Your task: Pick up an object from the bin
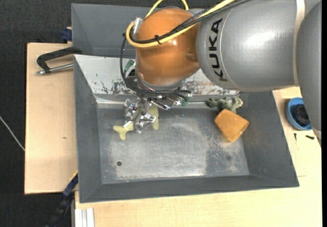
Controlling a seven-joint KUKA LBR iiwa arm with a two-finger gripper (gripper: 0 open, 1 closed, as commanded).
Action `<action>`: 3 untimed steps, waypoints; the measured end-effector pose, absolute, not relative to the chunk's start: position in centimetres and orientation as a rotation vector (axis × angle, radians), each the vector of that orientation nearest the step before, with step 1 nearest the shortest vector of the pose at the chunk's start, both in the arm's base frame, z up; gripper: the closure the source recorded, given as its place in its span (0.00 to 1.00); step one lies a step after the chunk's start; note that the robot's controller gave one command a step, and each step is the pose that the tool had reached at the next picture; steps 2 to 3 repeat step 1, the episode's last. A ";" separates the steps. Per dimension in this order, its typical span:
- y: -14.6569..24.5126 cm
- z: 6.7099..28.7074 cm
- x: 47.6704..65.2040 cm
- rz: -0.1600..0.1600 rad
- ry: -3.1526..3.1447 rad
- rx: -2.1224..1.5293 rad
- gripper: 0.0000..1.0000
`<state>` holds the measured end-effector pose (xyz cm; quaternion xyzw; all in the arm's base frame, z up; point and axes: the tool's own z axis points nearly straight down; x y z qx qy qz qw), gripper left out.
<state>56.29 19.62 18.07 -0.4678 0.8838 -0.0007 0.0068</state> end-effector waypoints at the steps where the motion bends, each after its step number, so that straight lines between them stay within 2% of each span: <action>1: 19.5 23.3 56.3 0.000 2.780 -1.433 1.00; 3: 19.5 23.3 56.3 0.000 2.780 -1.433 1.00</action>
Offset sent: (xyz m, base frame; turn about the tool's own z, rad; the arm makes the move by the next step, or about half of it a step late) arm -0.0021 -0.0027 0.0477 0.0203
